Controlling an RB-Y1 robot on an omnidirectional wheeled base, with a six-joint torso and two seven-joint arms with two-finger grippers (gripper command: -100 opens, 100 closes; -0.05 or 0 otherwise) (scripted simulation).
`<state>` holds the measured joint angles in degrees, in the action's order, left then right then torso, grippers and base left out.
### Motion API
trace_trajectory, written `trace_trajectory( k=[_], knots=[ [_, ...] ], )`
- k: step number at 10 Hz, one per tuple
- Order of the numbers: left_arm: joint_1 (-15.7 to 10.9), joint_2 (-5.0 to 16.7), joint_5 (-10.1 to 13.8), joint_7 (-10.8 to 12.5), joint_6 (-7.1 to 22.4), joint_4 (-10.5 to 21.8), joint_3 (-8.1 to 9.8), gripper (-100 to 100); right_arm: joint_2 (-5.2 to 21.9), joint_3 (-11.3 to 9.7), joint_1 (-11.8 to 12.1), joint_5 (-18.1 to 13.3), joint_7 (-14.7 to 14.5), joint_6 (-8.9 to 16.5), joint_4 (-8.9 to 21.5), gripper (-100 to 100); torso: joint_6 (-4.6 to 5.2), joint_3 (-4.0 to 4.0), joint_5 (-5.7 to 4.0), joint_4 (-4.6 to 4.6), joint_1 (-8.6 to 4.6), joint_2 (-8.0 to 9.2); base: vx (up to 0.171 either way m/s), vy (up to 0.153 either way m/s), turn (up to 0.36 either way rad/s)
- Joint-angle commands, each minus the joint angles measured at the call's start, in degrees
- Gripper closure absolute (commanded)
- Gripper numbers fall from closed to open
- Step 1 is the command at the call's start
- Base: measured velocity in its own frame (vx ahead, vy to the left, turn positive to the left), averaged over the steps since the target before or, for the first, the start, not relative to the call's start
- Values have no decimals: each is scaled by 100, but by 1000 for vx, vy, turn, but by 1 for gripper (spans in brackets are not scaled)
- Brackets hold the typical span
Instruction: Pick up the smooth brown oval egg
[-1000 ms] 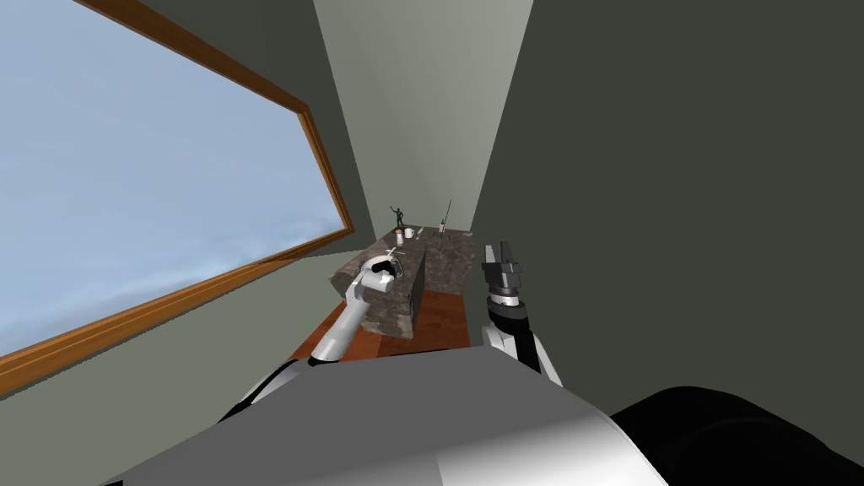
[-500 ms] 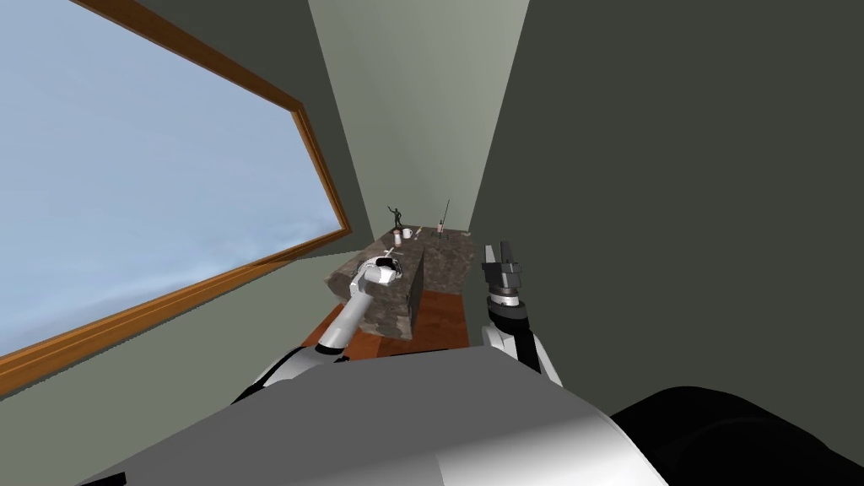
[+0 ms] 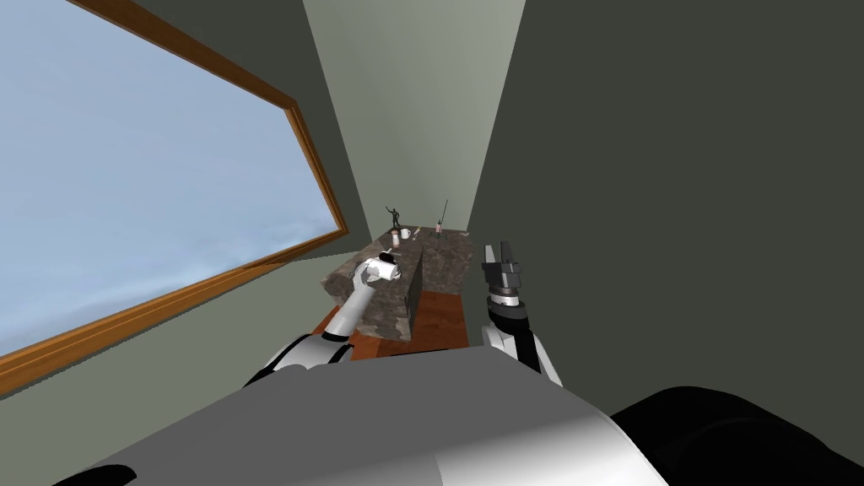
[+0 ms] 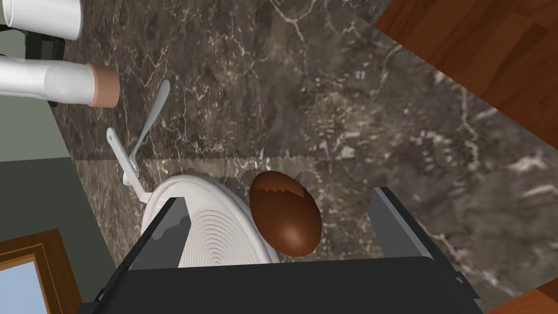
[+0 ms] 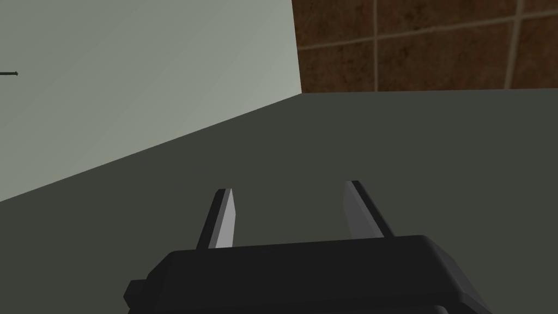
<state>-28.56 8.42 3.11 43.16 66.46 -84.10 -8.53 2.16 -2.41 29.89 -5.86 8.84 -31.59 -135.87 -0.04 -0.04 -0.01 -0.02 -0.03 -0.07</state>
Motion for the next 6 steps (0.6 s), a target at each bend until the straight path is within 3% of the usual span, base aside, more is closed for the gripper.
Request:
trace_trajectory(
  k=[1,2,3,6],
  knots=[
    [-69,-3,-26,69,286,53,28,-100,0,0,0,0,0,0,0,0,0,0,0,0,0,0,18,-4,-23],
    [-69,-3,-26,69,323,53,28,-100,0,0,0,0,0,0,0,0,-1,0,0,0,1,1,7,0,4],
    [-220,-16,-84,181,559,210,84,-100,0,0,0,0,0,0,0,0,-2,2,1,0,3,5,11,-3,-33],
    [-358,-31,-141,287,913,359,142,-100,0,0,0,0,0,0,0,0,0,0,0,0,1,1,18,-4,-24]
  ],
)
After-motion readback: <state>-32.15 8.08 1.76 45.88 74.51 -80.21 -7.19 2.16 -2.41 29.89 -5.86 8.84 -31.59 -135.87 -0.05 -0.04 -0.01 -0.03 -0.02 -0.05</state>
